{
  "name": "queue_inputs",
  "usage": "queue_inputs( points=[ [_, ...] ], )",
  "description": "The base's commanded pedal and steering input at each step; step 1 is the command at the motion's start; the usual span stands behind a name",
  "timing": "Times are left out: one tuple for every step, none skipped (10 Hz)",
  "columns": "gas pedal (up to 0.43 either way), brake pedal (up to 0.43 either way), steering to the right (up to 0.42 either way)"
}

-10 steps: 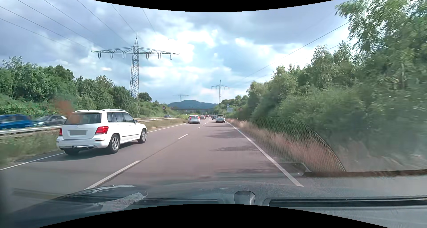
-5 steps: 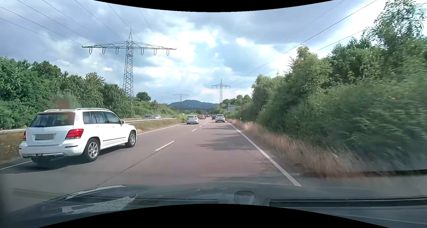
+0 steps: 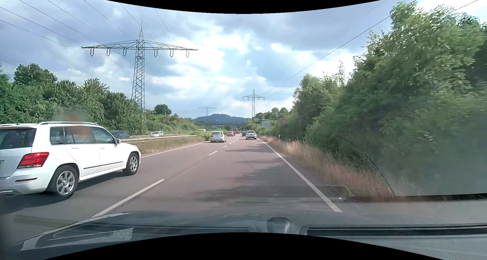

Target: Follow the waypoints while adhering to traffic rules and regulations

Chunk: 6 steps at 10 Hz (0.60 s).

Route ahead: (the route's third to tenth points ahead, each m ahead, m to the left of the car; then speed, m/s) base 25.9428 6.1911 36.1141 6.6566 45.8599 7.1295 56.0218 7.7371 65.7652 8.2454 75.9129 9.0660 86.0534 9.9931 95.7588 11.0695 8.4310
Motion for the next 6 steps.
queue_inputs(
  points=[
    [0.067, 0.0, -0.007],
    [0.067, 0.0, -0.007],
    [0.067, 0.0, -0.007],
    [0.067, 0.0, -0.007],
    [0.067, 0.0, -0.007],
    [0.067, 0.0, -0.007]
  ],
)
